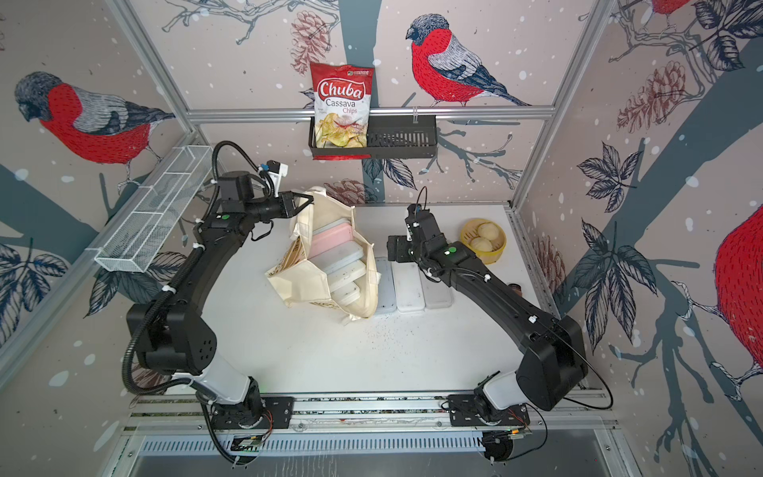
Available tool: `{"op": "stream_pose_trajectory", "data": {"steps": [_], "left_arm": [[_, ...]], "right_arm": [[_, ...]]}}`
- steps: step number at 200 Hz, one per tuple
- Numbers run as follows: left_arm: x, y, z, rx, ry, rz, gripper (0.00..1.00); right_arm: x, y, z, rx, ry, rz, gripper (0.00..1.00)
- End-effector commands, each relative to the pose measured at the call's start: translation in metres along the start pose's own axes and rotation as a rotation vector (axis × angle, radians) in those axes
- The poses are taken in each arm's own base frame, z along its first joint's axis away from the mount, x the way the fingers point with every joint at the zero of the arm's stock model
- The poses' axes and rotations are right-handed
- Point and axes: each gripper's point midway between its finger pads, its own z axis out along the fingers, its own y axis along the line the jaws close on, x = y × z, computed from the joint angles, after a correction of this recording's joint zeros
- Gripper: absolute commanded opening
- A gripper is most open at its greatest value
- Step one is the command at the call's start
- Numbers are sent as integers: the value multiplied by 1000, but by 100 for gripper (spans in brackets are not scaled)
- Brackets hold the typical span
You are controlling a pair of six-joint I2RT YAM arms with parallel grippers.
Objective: Take out the pencil case from the canvas bag
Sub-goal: Place the pencil case at the center of the board, then pick up the pencil case from the canvas bag.
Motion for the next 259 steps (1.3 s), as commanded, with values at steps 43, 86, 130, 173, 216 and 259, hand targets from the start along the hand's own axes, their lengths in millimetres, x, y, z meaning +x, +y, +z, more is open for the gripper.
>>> {"op": "stream_pose_trajectory", "data": {"steps": [43, 86, 130, 173, 216, 259], "left_arm": [[-13, -6, 2, 21, -42, 60, 0], [-17, -19, -2, 59, -53, 72, 0], [-17, -36, -2, 131, -54, 80, 0], [-18, -46, -6, 166, -56, 96, 0], [-17, -52, -10, 183, -57, 116, 0], [-12, -50, -5, 205, -46, 93, 0]], "right_arm": [[-39, 122, -68, -207, -295, 45, 72], [-21, 185, -63, -316, -280, 116, 67], [-3, 191, -24, -291, -217, 238, 71], [16, 159, 17, -207, -164, 442, 77], [36, 141, 54, -100, -86, 523, 84], [50, 140, 85, -93, -13, 627, 84]]}}
